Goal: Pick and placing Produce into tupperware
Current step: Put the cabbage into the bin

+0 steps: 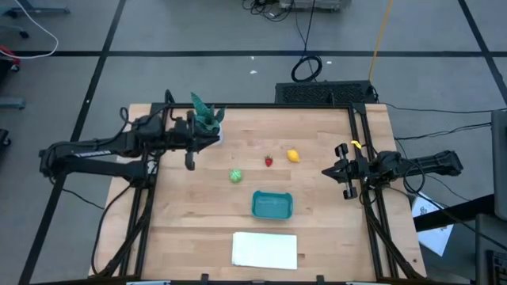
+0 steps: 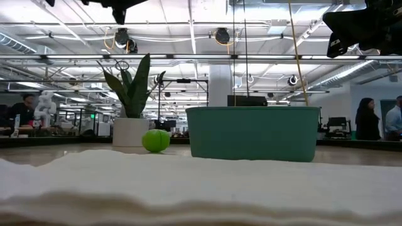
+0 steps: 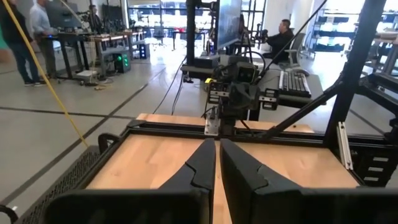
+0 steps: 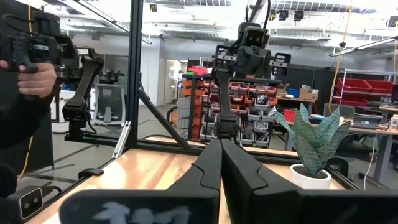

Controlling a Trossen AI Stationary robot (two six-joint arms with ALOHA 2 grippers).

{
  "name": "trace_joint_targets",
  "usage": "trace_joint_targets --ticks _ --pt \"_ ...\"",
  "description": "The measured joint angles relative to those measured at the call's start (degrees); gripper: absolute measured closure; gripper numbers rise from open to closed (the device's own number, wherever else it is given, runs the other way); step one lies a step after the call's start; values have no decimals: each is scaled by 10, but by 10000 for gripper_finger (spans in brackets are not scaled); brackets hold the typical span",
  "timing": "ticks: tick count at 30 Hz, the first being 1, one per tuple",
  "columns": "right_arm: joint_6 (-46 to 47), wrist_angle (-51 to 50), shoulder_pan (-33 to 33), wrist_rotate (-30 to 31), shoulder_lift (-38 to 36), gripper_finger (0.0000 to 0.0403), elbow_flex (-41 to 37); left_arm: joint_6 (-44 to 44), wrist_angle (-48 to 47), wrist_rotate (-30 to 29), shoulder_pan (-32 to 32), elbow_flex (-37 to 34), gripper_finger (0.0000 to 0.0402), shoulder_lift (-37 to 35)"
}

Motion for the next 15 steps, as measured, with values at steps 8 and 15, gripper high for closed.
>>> trace_joint_targets --ticks 8,15 --pt "2 0 0 1 0 403 0 13 1 4 0 42 376 42" --pt "2 -9 0 71 0 403 0 22 1 12 0 44 376 46"
